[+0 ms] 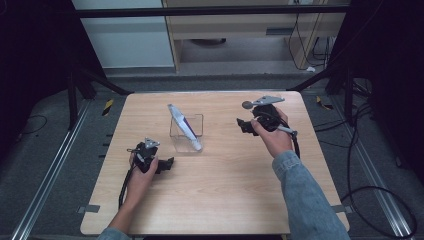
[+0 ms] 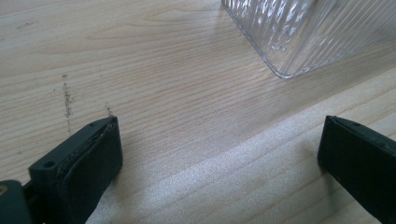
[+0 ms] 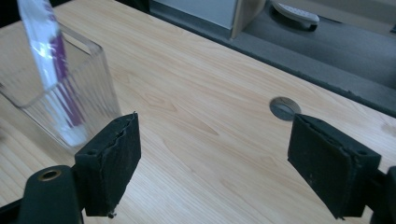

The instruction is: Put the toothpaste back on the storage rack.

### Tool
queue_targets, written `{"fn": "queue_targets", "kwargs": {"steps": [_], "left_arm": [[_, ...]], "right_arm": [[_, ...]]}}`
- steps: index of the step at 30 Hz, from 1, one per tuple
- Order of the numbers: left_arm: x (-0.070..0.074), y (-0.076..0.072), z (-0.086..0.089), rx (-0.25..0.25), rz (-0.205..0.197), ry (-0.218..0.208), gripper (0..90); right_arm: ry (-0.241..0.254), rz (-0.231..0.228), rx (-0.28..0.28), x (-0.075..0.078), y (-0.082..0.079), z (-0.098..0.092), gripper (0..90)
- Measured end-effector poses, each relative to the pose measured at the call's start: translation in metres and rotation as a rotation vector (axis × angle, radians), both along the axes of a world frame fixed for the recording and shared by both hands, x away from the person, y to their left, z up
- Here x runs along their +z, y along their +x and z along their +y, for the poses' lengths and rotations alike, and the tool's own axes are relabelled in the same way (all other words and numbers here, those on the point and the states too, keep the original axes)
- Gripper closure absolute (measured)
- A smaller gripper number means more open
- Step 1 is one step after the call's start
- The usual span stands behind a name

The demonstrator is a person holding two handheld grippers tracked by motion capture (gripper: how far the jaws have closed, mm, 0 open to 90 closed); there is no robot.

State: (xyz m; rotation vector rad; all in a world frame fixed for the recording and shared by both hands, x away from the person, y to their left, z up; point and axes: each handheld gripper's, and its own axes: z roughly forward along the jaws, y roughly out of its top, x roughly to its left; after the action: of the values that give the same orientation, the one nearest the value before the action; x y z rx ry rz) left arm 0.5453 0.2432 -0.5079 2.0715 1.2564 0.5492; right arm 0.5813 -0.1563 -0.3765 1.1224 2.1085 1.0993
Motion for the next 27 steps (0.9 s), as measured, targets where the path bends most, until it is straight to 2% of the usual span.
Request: {"fn": "queue_targets", "kwargs": {"steps": [7,16,27], "left_arm": [[0.0,0.0,0.0,-0.001,0.0,0.001,0.0],[0.0,0.0,0.0,-0.001,-0.001,0.001,0.0],[0.0,0.0,0.0,0.0,-0.001,0.001,0.0]], "right_arm": [[-0.01,0.023,-0.049,-0.013,-0.003,-0.029,17.6],[0.004,0.048,-0.092,-0.026,-0.003,-0.051,17.7],[0.025,0.097,-0.149,-0.06,-0.001,-0.069,18.4]]}}
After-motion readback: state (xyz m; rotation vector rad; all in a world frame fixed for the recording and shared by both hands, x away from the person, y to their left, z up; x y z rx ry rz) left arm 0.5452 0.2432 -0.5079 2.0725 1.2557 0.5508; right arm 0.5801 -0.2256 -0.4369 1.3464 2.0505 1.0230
